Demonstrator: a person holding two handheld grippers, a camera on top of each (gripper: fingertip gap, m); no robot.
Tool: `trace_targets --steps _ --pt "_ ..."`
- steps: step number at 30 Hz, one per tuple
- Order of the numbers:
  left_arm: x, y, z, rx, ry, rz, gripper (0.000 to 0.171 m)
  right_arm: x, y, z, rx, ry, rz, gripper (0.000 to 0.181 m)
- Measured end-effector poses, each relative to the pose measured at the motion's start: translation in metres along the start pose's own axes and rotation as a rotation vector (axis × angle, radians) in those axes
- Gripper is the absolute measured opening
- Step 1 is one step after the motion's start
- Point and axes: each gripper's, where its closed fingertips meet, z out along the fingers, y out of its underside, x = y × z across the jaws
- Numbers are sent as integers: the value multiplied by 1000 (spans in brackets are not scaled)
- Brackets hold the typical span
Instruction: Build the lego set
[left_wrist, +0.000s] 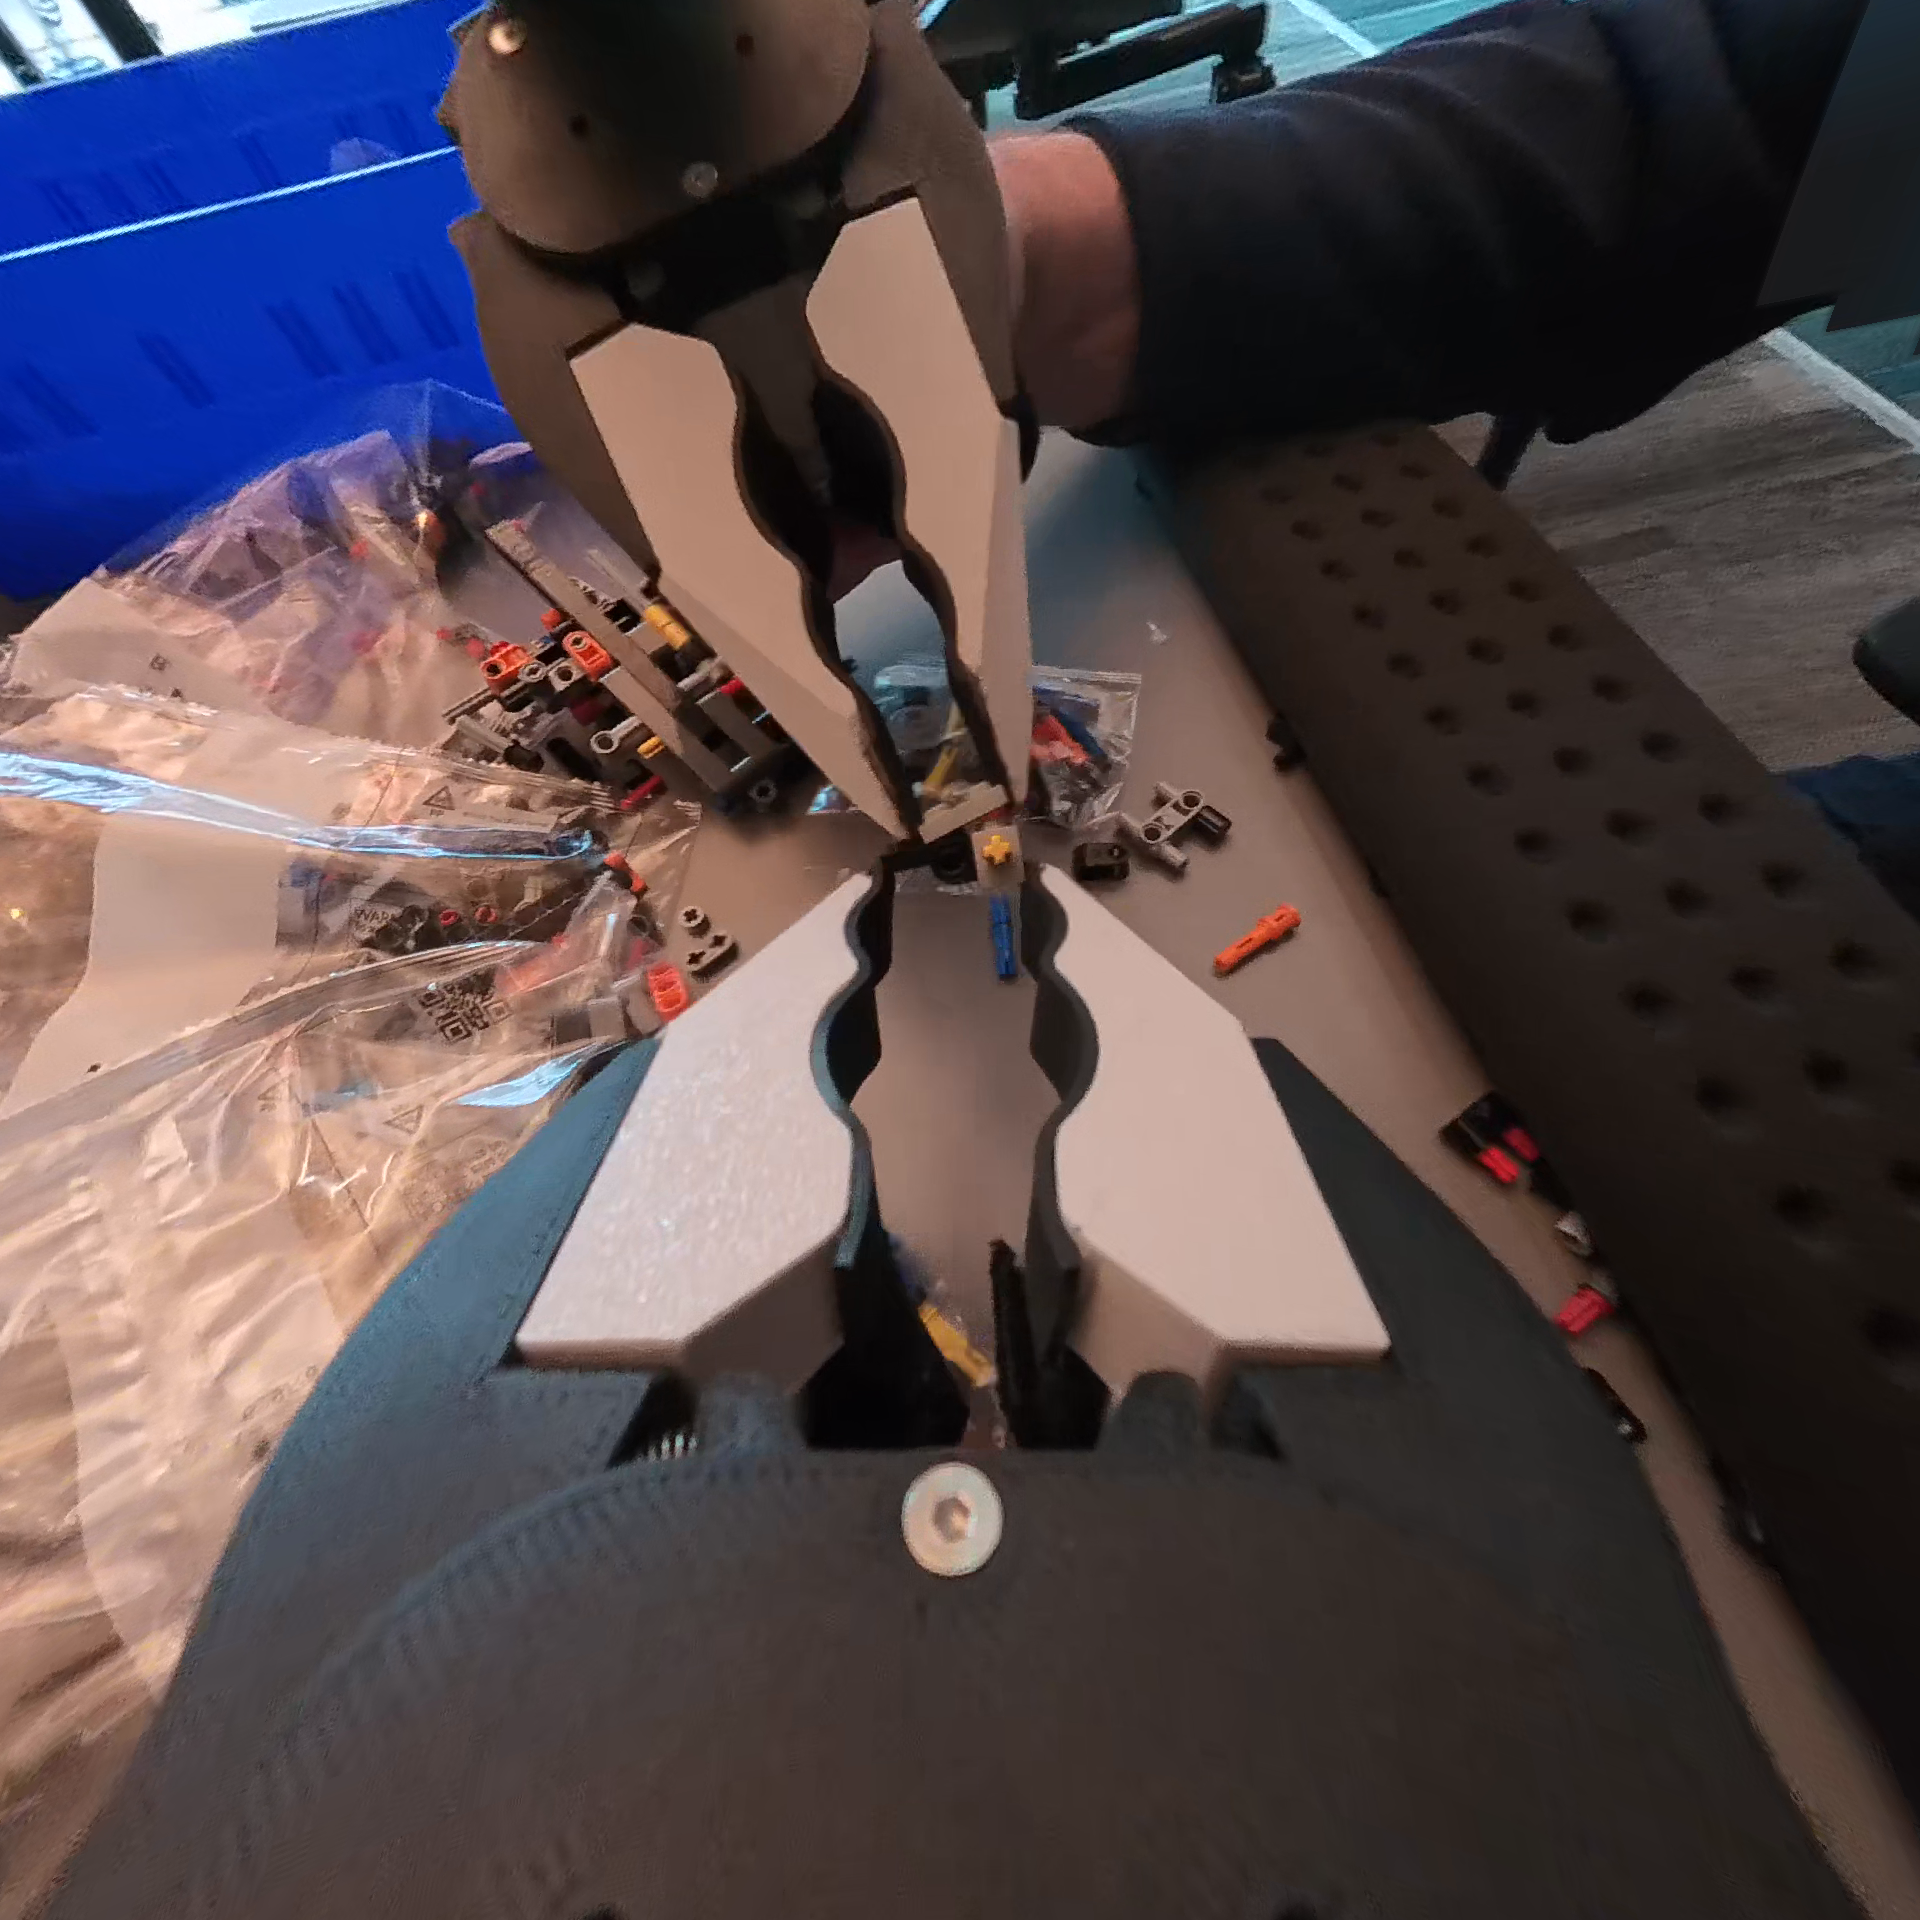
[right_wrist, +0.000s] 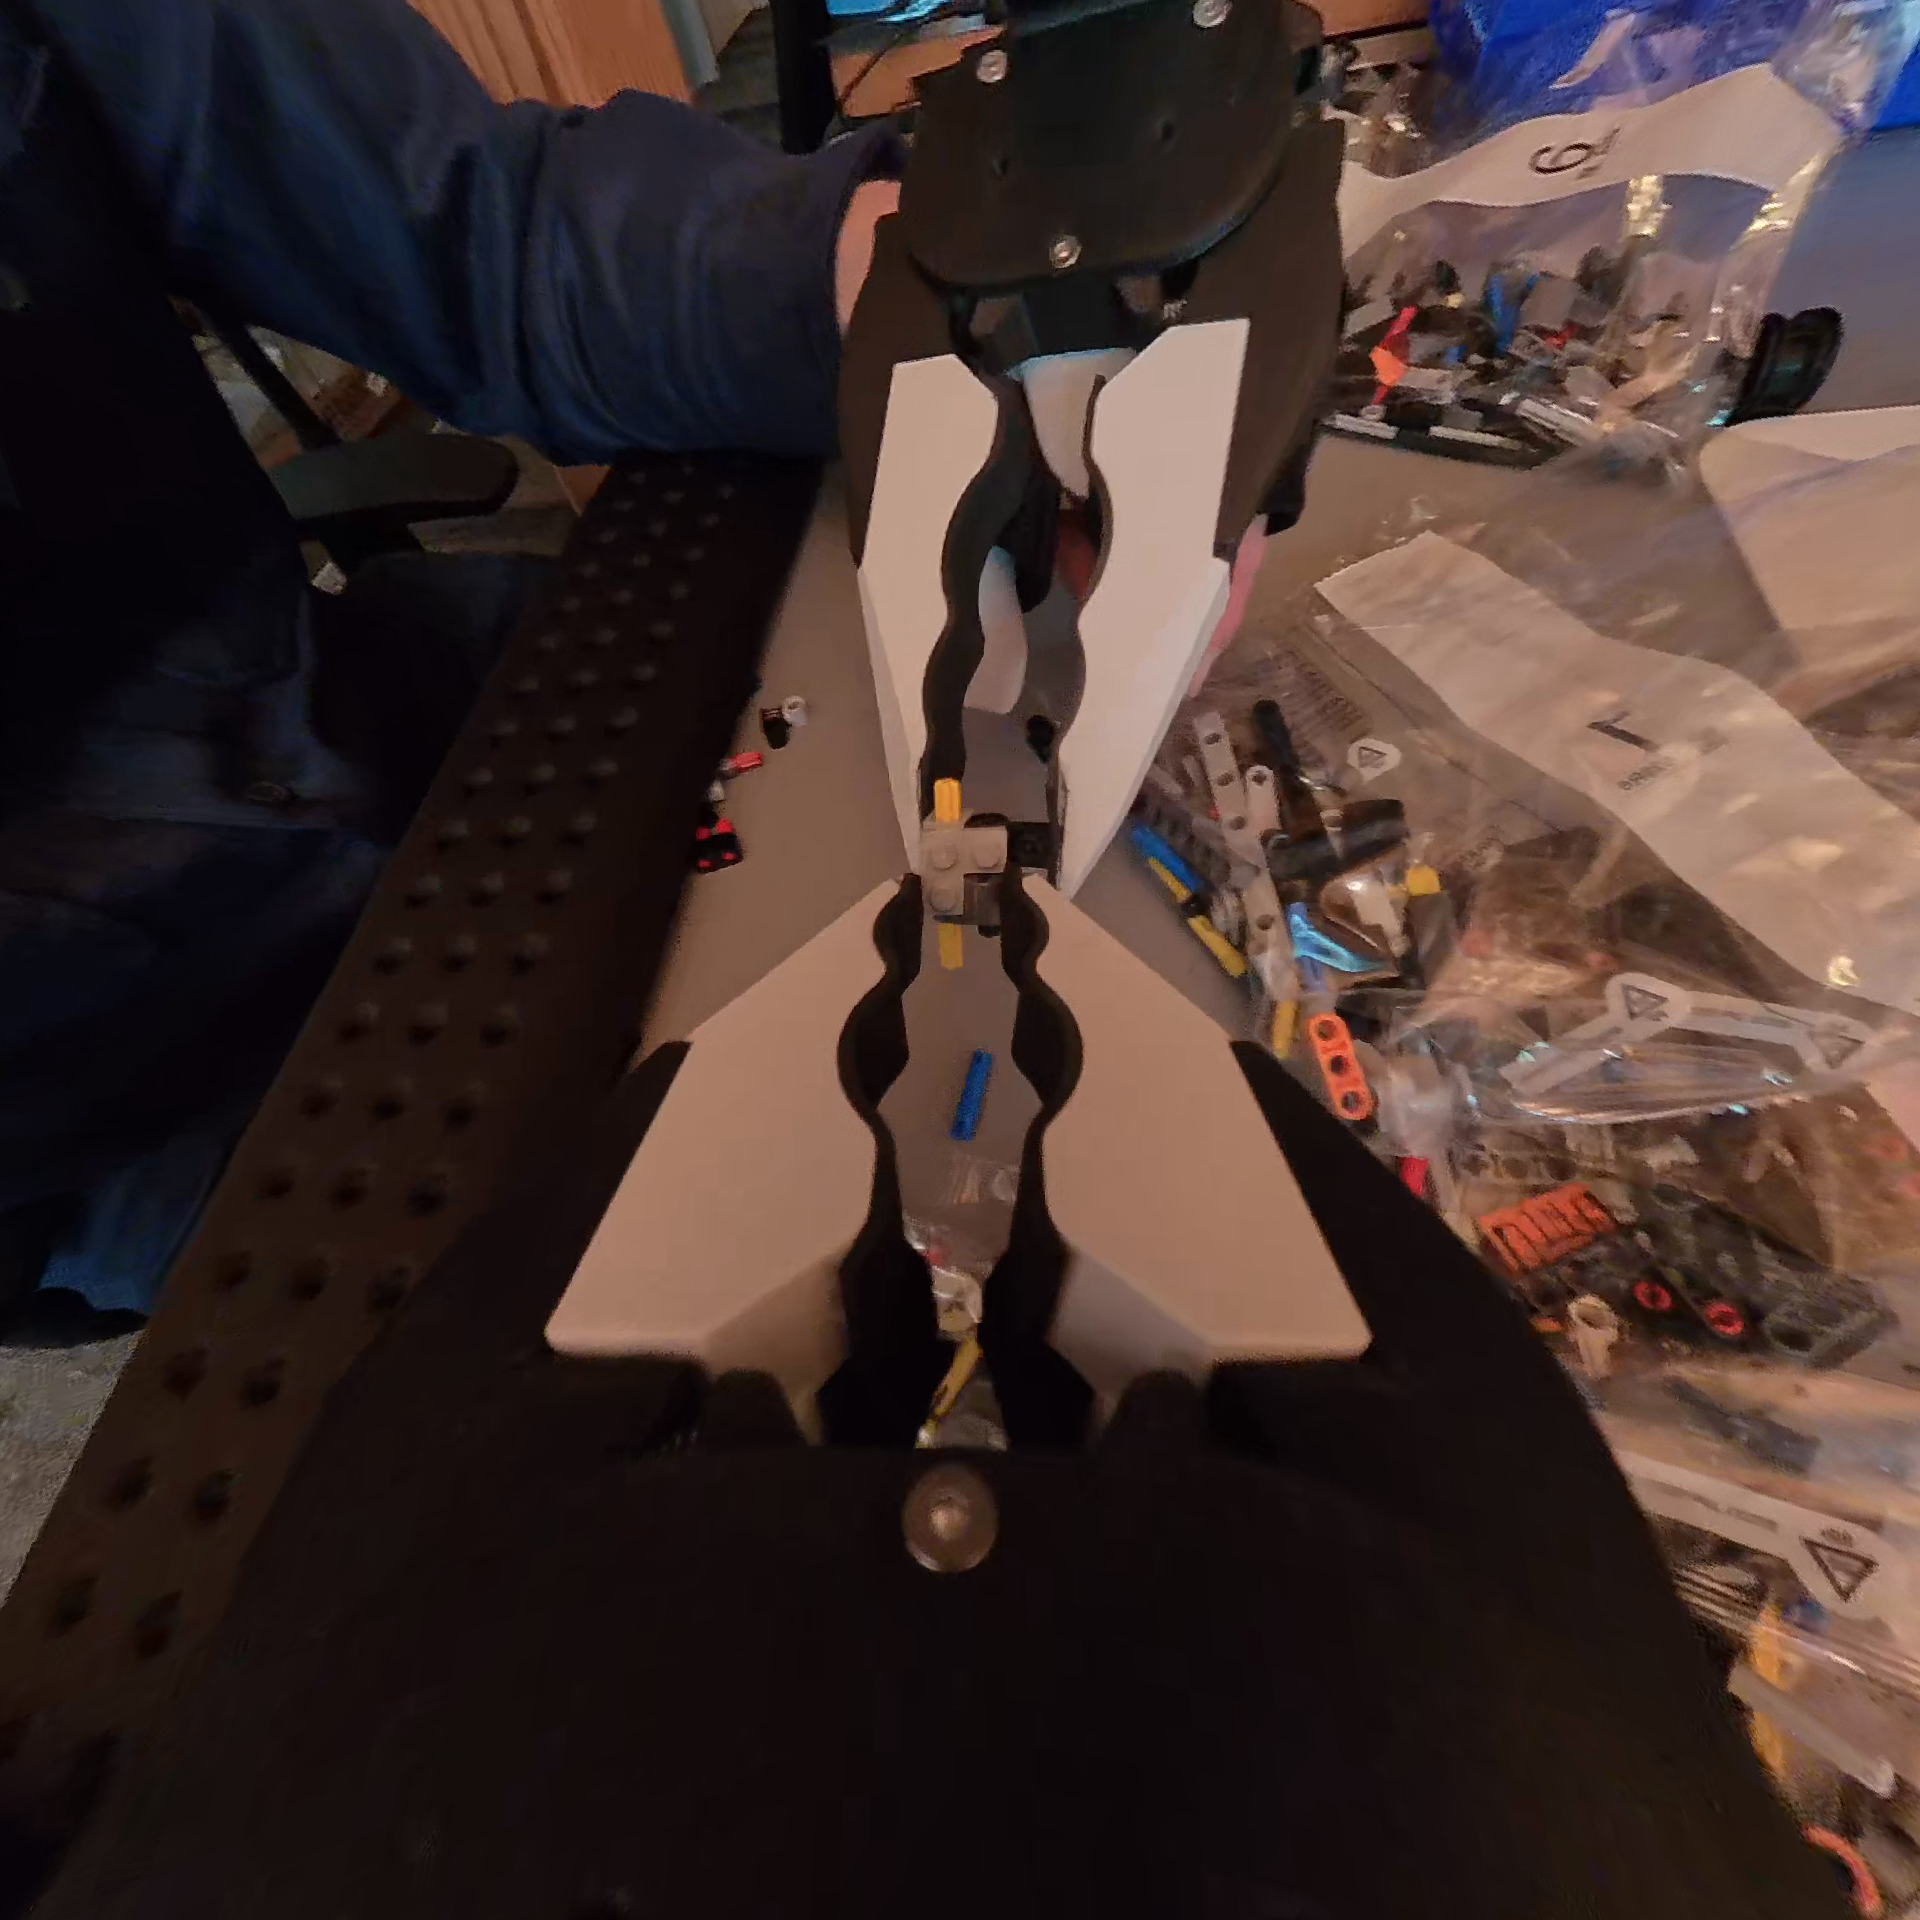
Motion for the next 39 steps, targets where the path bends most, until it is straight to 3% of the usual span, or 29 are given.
trace_targets --steps 10,13,26,29,33,39 --pt "27 1 3 -26 126 56 22 -25 6 7 -29 -152 -7 12" --pt "31 5 2 -42 143 70 6 -23 5 3 -18 -146 -4 6" --pt "19 10 3 -42 115 10 6 -7 15 4 -70 -61 17 6" --pt "9 10 2 -32 74 -21 11 0 13 2 -64 -10 0 6" --pt "-4 7 1 -15 20 -84 33 12 16 3 -98 80 -28 5" --pt "-10 20 8 -94 -24 -82 36 20 19 3 -128 138 -43 6"
